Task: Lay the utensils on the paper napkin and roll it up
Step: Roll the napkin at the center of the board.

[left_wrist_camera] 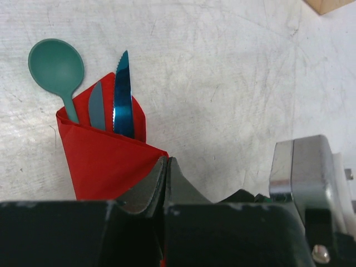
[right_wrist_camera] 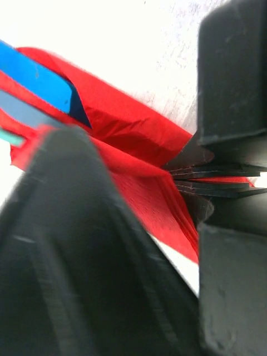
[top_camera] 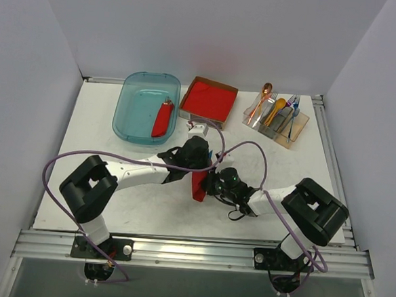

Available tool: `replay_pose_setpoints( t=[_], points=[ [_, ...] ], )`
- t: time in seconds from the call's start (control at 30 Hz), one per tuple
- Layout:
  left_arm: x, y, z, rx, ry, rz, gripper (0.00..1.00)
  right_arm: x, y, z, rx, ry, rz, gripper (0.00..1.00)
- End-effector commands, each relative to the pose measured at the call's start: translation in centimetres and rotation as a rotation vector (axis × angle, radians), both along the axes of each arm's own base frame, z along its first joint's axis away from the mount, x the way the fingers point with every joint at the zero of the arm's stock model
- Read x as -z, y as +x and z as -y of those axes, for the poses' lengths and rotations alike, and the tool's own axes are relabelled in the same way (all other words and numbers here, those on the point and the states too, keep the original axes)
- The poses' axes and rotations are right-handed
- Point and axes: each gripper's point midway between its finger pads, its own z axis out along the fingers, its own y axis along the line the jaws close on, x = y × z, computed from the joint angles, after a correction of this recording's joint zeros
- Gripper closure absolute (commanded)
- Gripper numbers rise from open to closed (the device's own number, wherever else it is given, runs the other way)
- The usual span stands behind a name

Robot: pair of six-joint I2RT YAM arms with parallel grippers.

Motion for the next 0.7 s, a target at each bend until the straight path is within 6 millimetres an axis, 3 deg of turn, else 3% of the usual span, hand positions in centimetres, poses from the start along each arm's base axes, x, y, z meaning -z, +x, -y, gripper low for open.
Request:
replay_pose_setpoints(
  t=[0.0,0.3,0.67],
  points=[
    [-3.8,0.8,3.0,0.057,-0.118,0.051,0.98,-4.1,-0.3,-2.7,-0.129,0.093,0.136,0.99],
    [-1.3,0.9,3.4,0.096,-0.101,0.012,0.98,-4.4,-0.5,-2.8,-0.144,0.095,0.156,0.99],
    [0.0,0.9,3.7,0.11,-0.113,0.016,0.98,-4.3,-0.6,-2.0,-0.101,0.077,0.145,0.94]
  ],
)
